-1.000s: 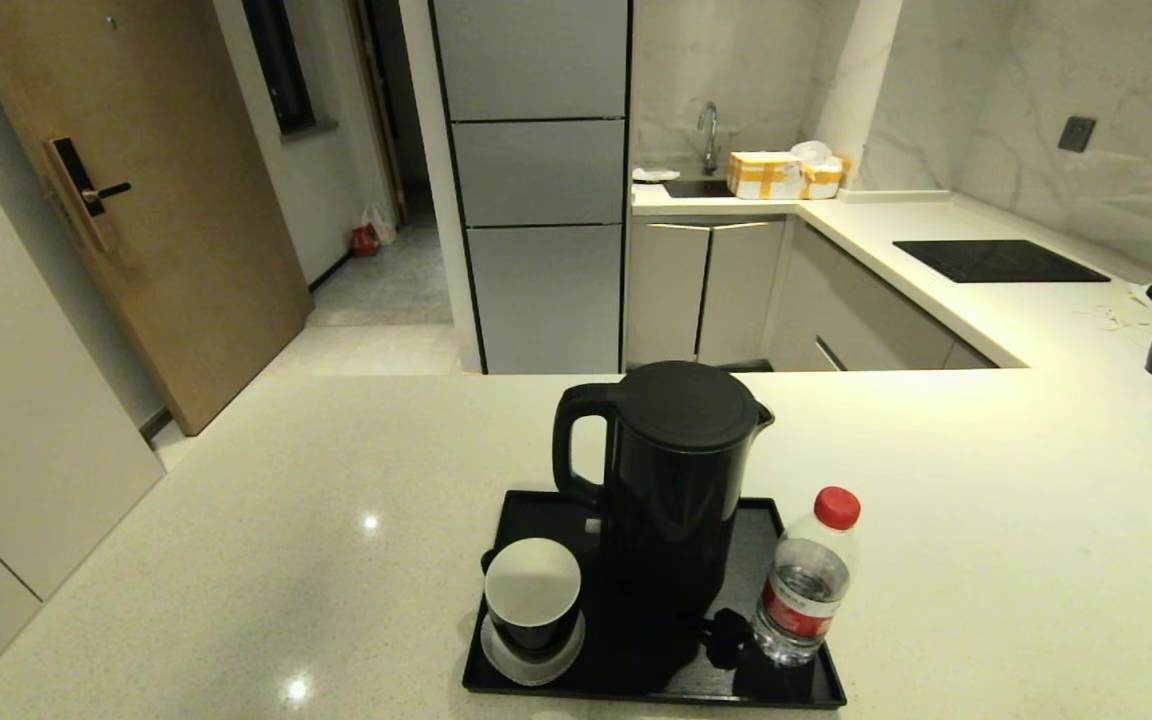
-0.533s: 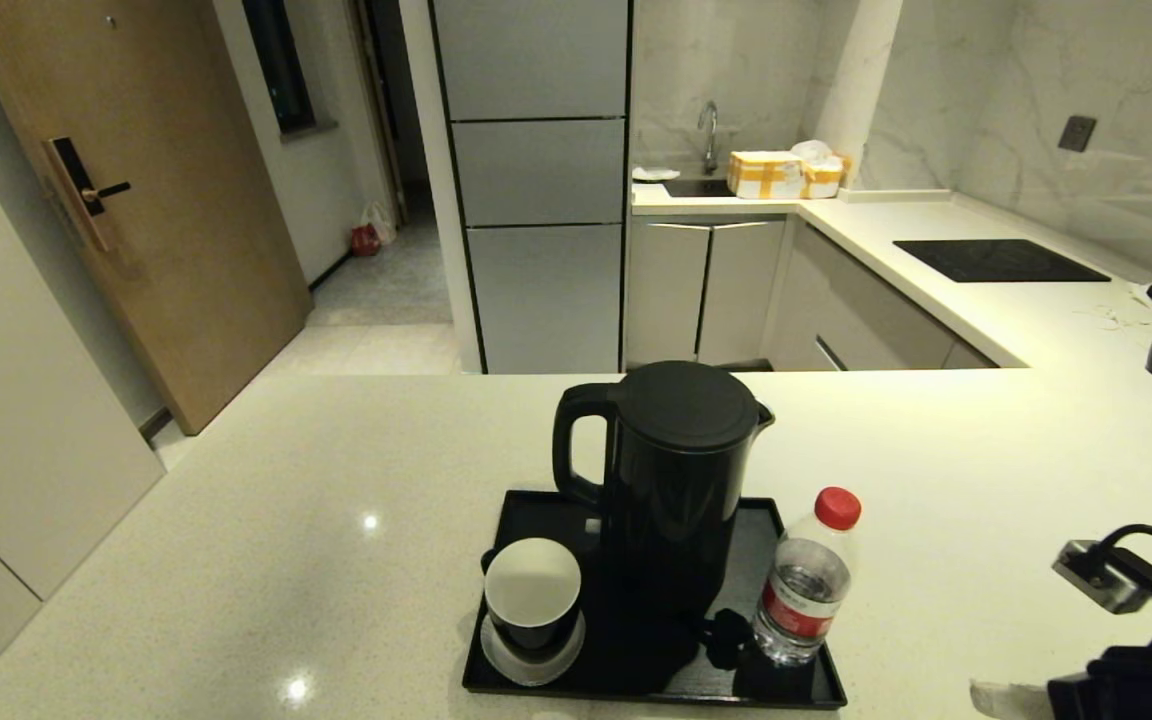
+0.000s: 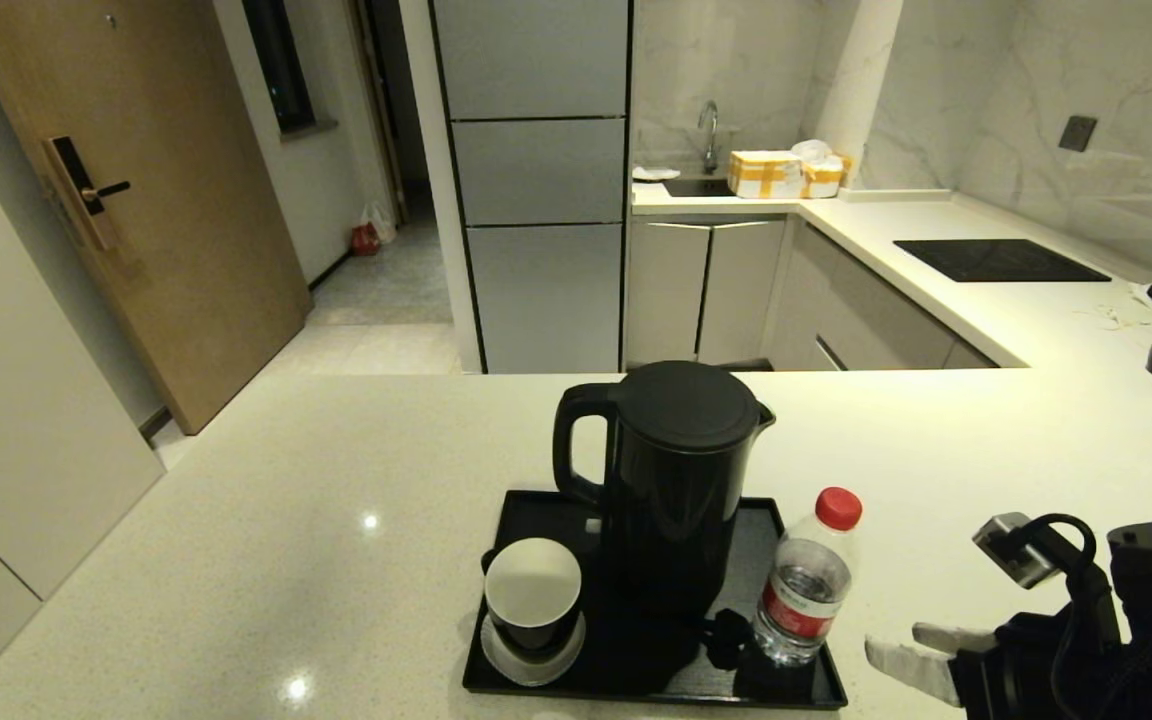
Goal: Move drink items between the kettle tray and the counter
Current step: Pick up the bottled water
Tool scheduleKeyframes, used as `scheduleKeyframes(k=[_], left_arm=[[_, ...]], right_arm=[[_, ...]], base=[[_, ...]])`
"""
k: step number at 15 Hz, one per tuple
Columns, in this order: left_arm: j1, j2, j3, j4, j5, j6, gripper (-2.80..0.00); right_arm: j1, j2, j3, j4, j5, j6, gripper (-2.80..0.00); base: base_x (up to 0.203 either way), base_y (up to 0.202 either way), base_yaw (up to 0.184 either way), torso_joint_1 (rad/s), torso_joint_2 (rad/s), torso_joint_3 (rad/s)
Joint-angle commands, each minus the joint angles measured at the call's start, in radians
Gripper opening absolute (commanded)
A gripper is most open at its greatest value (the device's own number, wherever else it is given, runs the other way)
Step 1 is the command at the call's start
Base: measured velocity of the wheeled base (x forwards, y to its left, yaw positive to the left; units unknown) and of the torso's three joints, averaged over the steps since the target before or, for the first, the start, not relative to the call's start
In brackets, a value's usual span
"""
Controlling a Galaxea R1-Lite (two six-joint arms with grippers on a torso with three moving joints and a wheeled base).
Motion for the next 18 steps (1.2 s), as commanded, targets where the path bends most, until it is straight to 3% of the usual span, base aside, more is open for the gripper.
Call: scheduleKeyframes(k=[1,6,11,16,18], left_arm=[[0.001,0.0,0.0,0.0,0.0,0.0,-2.8],[0.001,-0.002,0.0,0.0,0.0,0.0,-2.8],[0.001,0.0,0.0,0.0,0.0,0.0,-2.8],[0.001,-0.002,0.0,0.0,0.0,0.0,-2.8],[0.001,0.0,0.0,0.0,0.0,0.0,-2.8]], right_arm=[[0.045,0.003,0.004,-0.035,0.001,0.002,0.0],[0.087,0.11,-0.04,-0.126,-0.026,0.002,0.0],[0.089,0.319,-0.056,-0.375,-0.126,-0.003,0.0],[0.101,0.488,-0.06,-0.603,-0.146,-0.006,0.0],[0.112,0.505,-0.061,-0.63,-0.166,-0.005,0.0]], base=[[0.0,0.0,0.0,0.0,0.0,0.0],[0.0,0.0,0.0,0.0,0.0,0.0],[0.0,0.0,0.0,0.0,0.0,0.0],[0.0,0.0,0.0,0.0,0.0,0.0],[0.0,0.0,0.0,0.0,0.0,0.0]])
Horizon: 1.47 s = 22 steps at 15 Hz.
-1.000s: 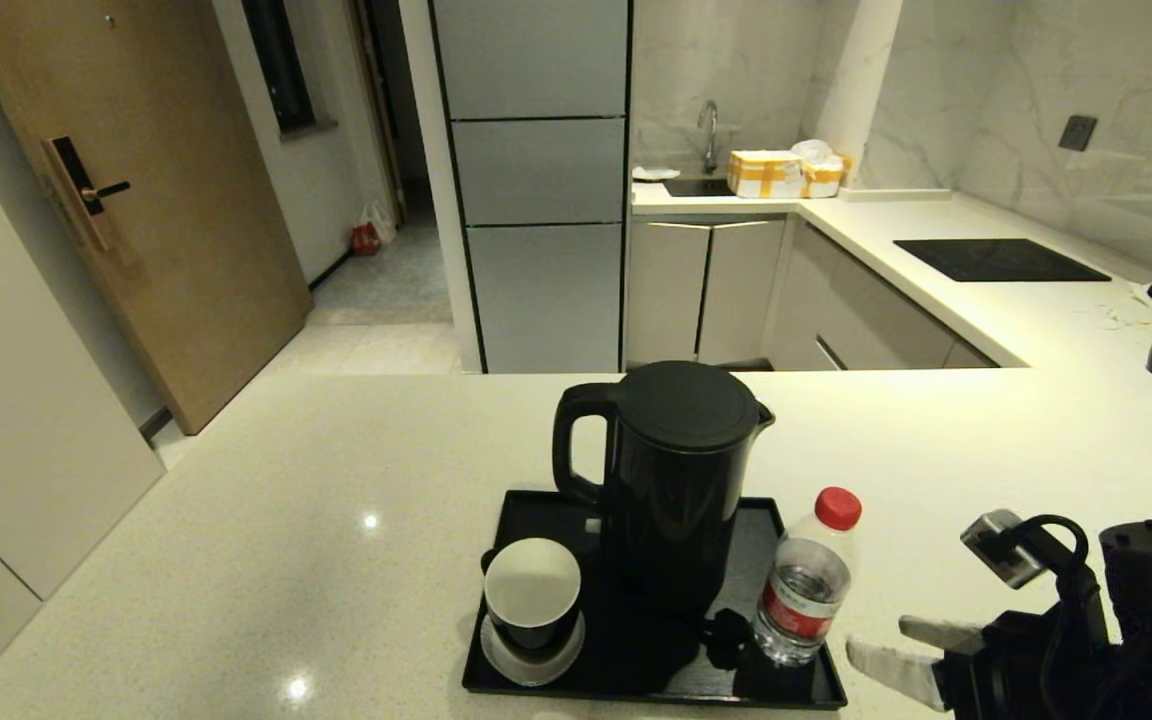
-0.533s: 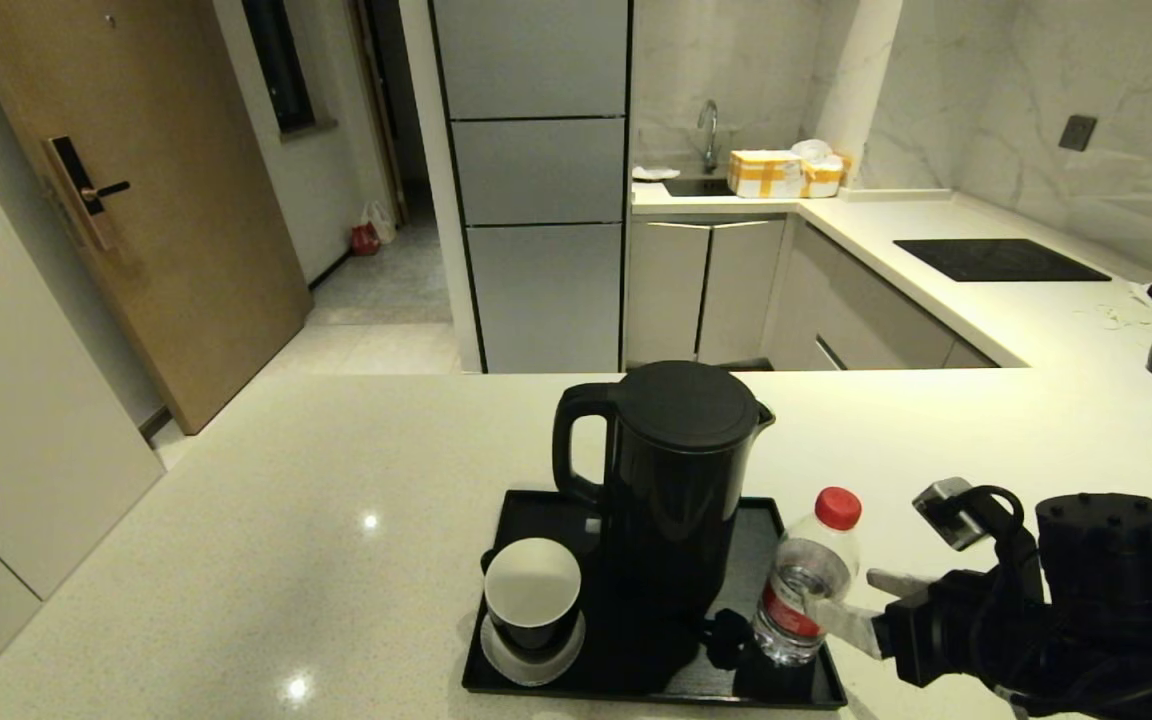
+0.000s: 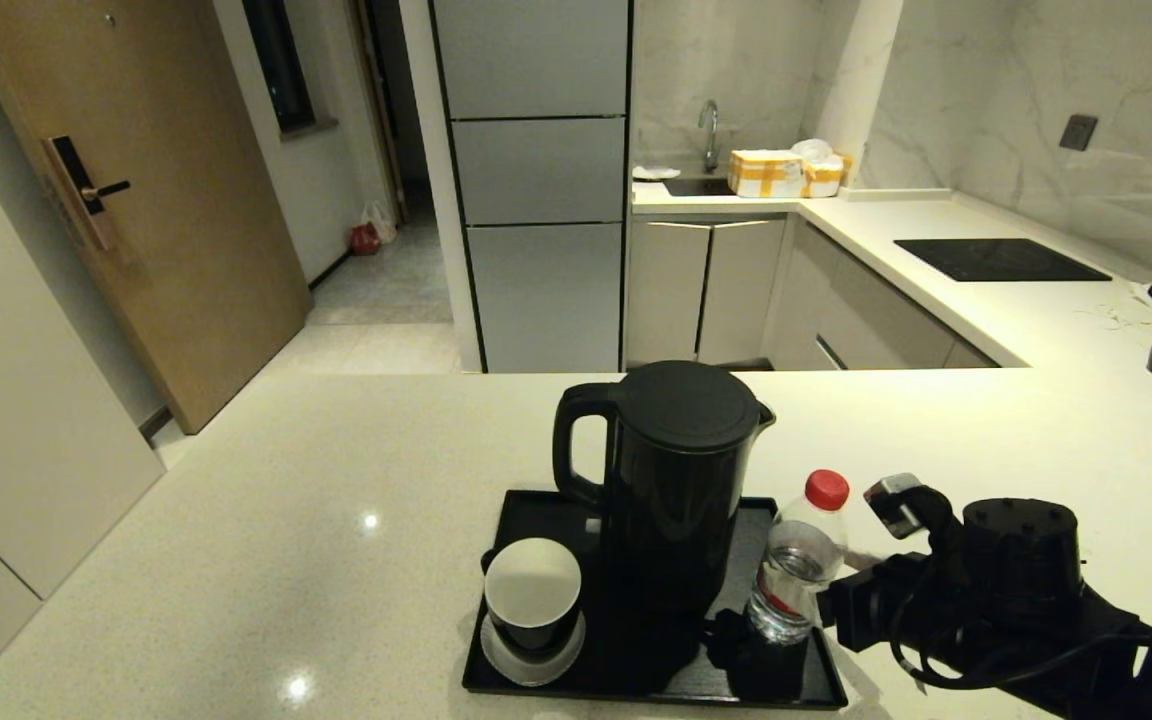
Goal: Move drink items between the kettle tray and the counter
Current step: Pick up the bottled water
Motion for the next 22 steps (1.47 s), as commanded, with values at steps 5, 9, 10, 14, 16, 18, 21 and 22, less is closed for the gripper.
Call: scheduleKeyframes(k=[5,9,10,14,16,18,21,22], left_arm=[[0.0,-0.002,0.0,0.0,0.0,0.0,-2.8],[0.0,0.0,0.0,0.0,0.0,0.0,-2.8],[0.0,-0.001,0.0,0.0,0.0,0.0,-2.8],[0.0,0.0,0.0,0.0,0.0,0.0,-2.8],[0.0,-0.002,0.0,0.0,0.0,0.0,-2.8],[0.0,0.0,0.0,0.0,0.0,0.0,-2.8],[0.0,-0.002,0.0,0.0,0.0,0.0,-2.8],[0.0,0.0,0.0,0.0,0.0,0.0,-2.8]], right_arm=[[0.037,0.051,-0.03,-0.044,-0.006,0.001,0.0],[0.038,0.06,-0.056,-0.041,-0.007,0.002,0.0],[0.037,0.065,-0.06,-0.043,-0.007,0.003,0.0],[0.037,0.085,-0.07,-0.045,-0.052,0.006,-2.8],[0.037,0.073,-0.059,-0.045,-0.05,0.007,-2.8],[0.037,0.063,-0.059,-0.045,-0.052,0.009,-2.8],[0.037,0.007,-0.056,-0.027,-0.053,0.021,-2.8],[0.037,-0.054,-0.06,0.003,-0.054,0.03,-2.8]], base=[[0.0,0.0,0.0,0.0,0.0,0.0],[0.0,0.0,0.0,0.0,0.0,0.0],[0.0,0.0,0.0,0.0,0.0,0.0],[0.0,0.0,0.0,0.0,0.0,0.0],[0.0,0.0,0.0,0.0,0.0,0.0],[0.0,0.0,0.0,0.0,0.0,0.0],[0.0,0.0,0.0,0.0,0.0,0.0],[0.0,0.0,0.0,0.0,0.0,0.0]])
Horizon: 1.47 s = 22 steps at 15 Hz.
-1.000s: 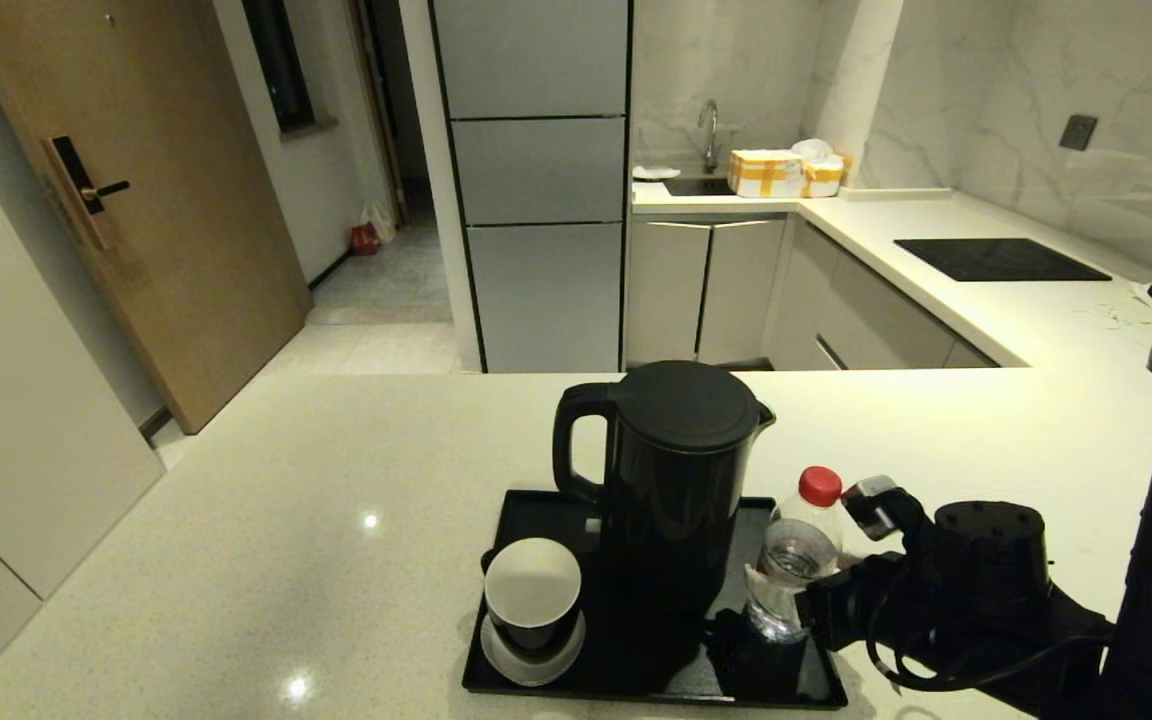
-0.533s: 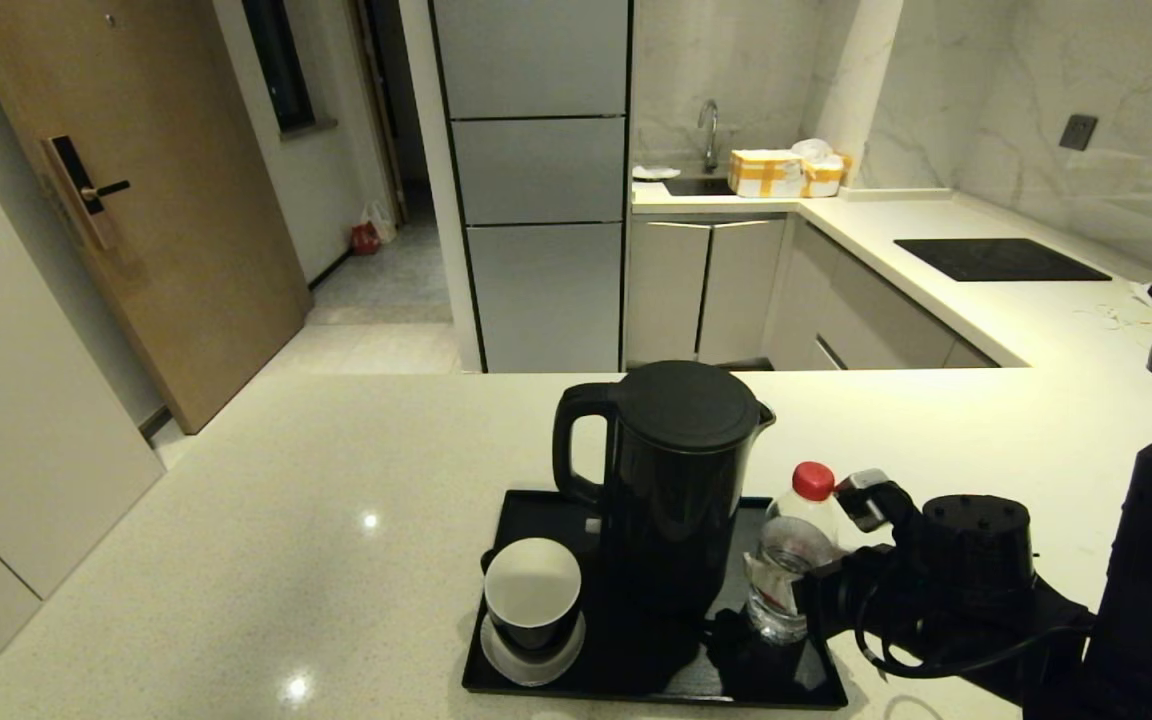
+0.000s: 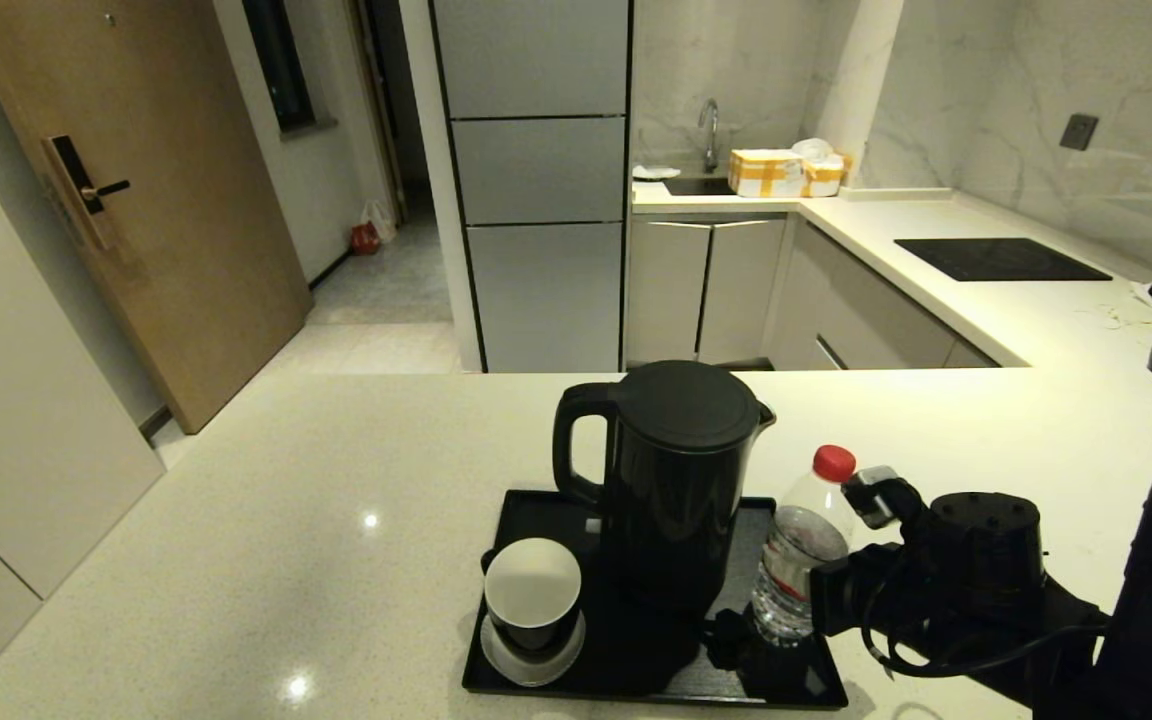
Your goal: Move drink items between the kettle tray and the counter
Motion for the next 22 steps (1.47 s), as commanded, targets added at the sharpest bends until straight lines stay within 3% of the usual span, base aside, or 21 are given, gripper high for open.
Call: scheduleKeyframes(k=[1,3,5,6,10,14,19,22], left_arm=[[0.0,0.0,0.0,0.0,0.0,0.001,-2.8],[0.0,-0.001,0.0,0.0,0.0,0.001,-2.8],[0.0,0.0,0.0,0.0,0.0,0.001,-2.8],[0.0,0.0,0.0,0.0,0.0,0.001,-2.8],[0.0,0.0,0.0,0.0,0.0,0.001,-2.8],[0.0,-0.002,0.0,0.0,0.0,0.001,-2.8],[0.0,-0.002,0.0,0.0,0.0,0.001,-2.8],[0.0,0.0,0.0,0.0,0.0,0.001,-2.8]], right_arm=[[0.0,-0.152,-0.014,0.072,-0.001,0.015,-2.8],[-0.004,-0.325,-0.083,0.322,-0.018,0.033,-2.8],[-0.019,-0.461,-0.206,0.631,-0.087,0.065,-2.8],[-0.047,-0.51,-0.246,0.716,-0.125,0.077,-2.8],[-0.27,-0.518,-0.278,0.777,-0.181,0.087,-2.8],[-0.394,-0.343,-0.255,0.604,-0.238,0.085,-2.8],[-0.428,-0.046,-0.166,0.203,-0.335,0.082,-2.8],[-0.443,0.111,-0.147,0.035,-0.401,0.083,-2.8]], base=[[0.0,0.0,0.0,0.0,0.0,0.0],[0.0,0.0,0.0,0.0,0.0,0.0],[0.0,0.0,0.0,0.0,0.0,0.0],[0.0,0.0,0.0,0.0,0.0,0.0],[0.0,0.0,0.0,0.0,0.0,0.0],[0.0,0.0,0.0,0.0,0.0,0.0],[0.0,0.0,0.0,0.0,0.0,0.0],[0.0,0.0,0.0,0.0,0.0,0.0]])
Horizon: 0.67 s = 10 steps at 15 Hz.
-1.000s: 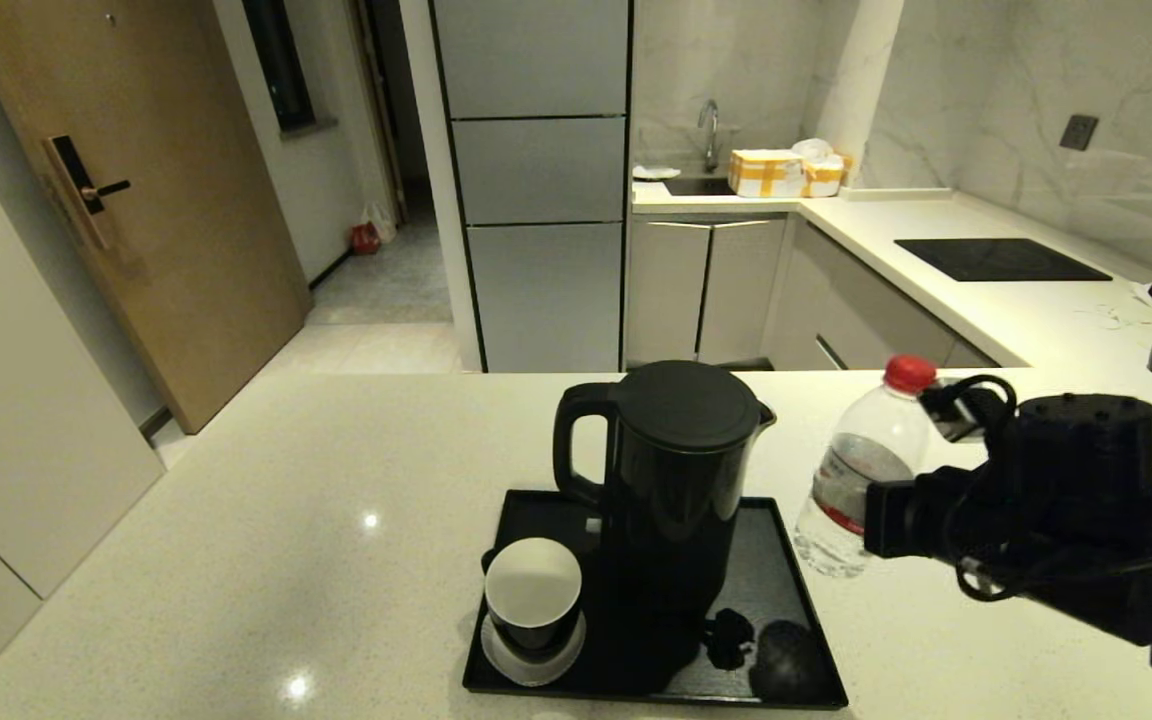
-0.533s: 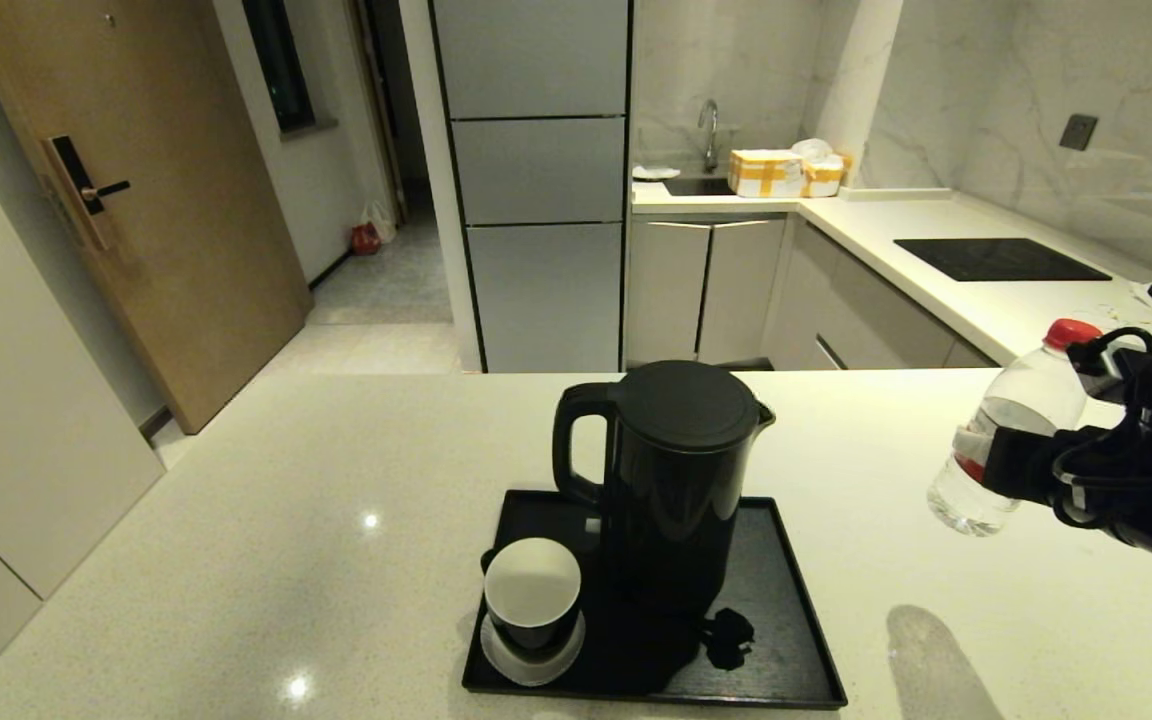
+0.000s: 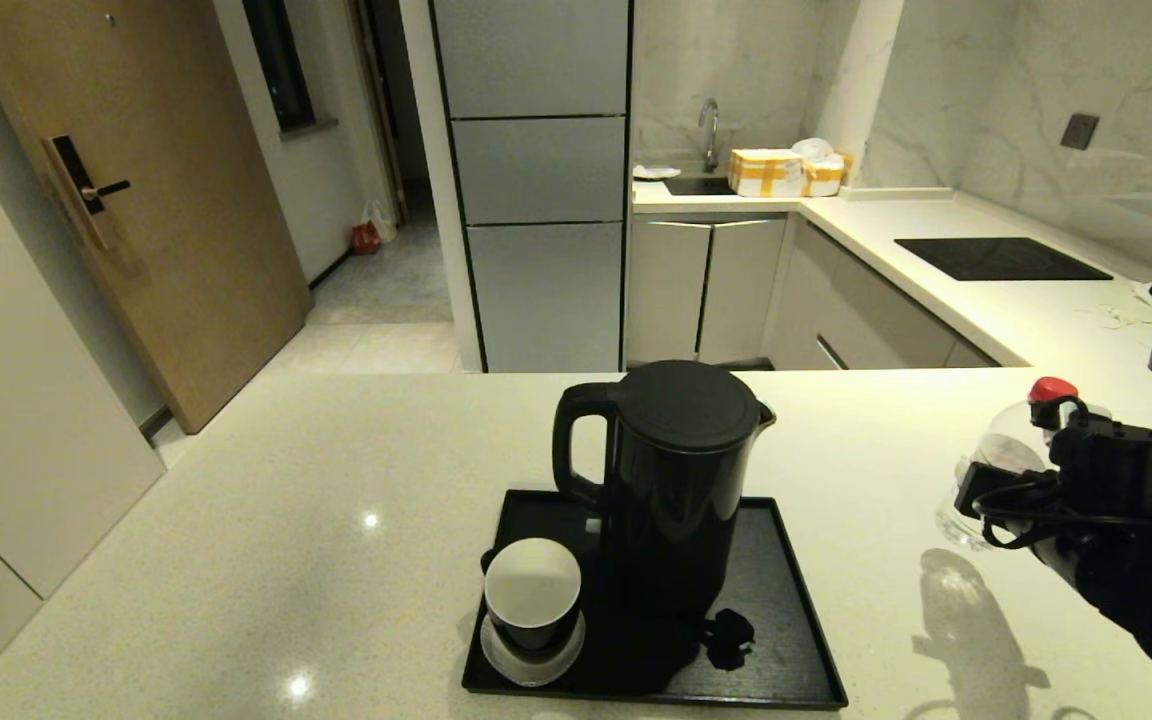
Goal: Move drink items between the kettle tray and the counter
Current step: Place it on the right
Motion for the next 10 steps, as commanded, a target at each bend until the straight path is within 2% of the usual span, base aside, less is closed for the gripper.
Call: scheduleKeyframes(k=[1,4,8,9,10], left_arm=[[0.0,-0.001,0.0,0.0,0.0,0.0,-2.8],[0.0,0.0,0.0,0.0,0.0,0.0,-2.8],[0.0,-0.002,0.0,0.0,0.0,0.0,-2.8],[0.0,-0.001,0.0,0.0,0.0,0.0,-2.8],[0.0,-0.001,0.0,0.0,0.0,0.0,-2.8]], right_arm=[[-0.014,0.161,0.01,-0.084,-0.02,0.002,-2.8],[-0.017,0.228,0.01,-0.112,-0.02,0.01,-2.8],[-0.016,0.213,0.017,-0.104,-0.02,0.001,-2.8],[-0.016,0.208,0.017,-0.105,-0.02,0.001,0.0],[-0.016,0.192,0.016,-0.103,-0.019,0.001,0.0]], base=[[0.0,0.0,0.0,0.0,0.0,0.0],[0.0,0.0,0.0,0.0,0.0,0.0],[0.0,0.0,0.0,0.0,0.0,0.0],[0.0,0.0,0.0,0.0,0.0,0.0],[0.0,0.0,0.0,0.0,0.0,0.0]])
